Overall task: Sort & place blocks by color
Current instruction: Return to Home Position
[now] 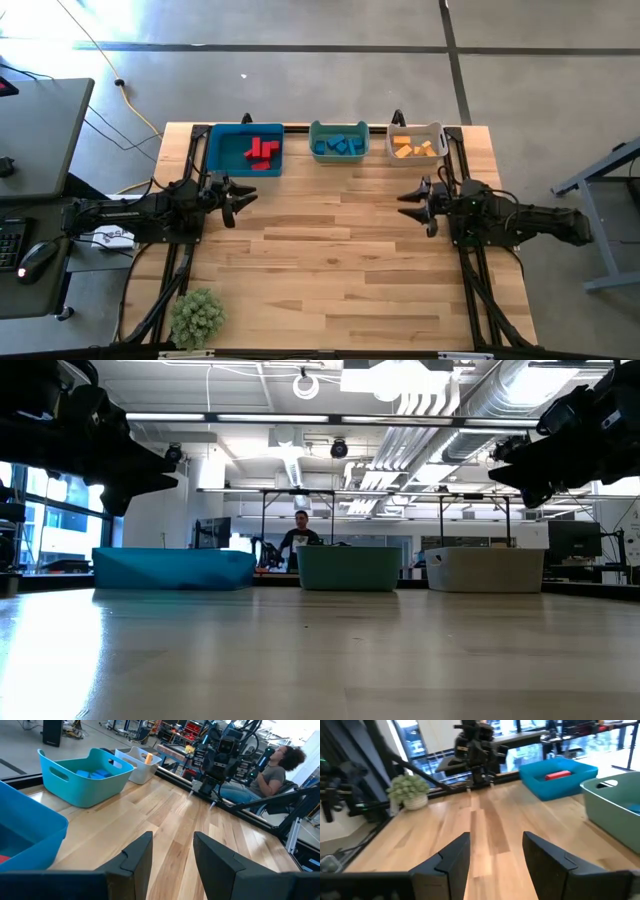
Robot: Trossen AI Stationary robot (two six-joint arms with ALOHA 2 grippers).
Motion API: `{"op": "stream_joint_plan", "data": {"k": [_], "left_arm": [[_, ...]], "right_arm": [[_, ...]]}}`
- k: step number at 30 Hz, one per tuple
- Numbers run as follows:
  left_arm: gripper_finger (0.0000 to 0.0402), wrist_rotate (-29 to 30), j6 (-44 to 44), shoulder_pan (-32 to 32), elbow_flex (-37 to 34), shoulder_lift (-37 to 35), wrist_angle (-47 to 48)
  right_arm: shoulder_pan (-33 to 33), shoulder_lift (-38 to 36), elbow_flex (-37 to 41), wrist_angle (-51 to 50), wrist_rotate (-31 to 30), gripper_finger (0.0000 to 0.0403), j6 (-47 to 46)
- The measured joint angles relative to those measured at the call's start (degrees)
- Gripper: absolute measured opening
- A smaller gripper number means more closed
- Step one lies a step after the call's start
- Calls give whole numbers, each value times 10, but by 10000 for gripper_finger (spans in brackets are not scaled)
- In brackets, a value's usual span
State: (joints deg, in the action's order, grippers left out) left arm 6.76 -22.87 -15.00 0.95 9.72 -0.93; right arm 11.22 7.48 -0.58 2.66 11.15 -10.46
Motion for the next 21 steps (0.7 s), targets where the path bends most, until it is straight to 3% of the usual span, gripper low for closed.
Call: {"op": "stream_joint_plan", "data": {"k": [21], "left_arm": [[131,0,1,0,0,0,0]], "right_arm": [[0,1,0,-3,-17,170,4]]}}
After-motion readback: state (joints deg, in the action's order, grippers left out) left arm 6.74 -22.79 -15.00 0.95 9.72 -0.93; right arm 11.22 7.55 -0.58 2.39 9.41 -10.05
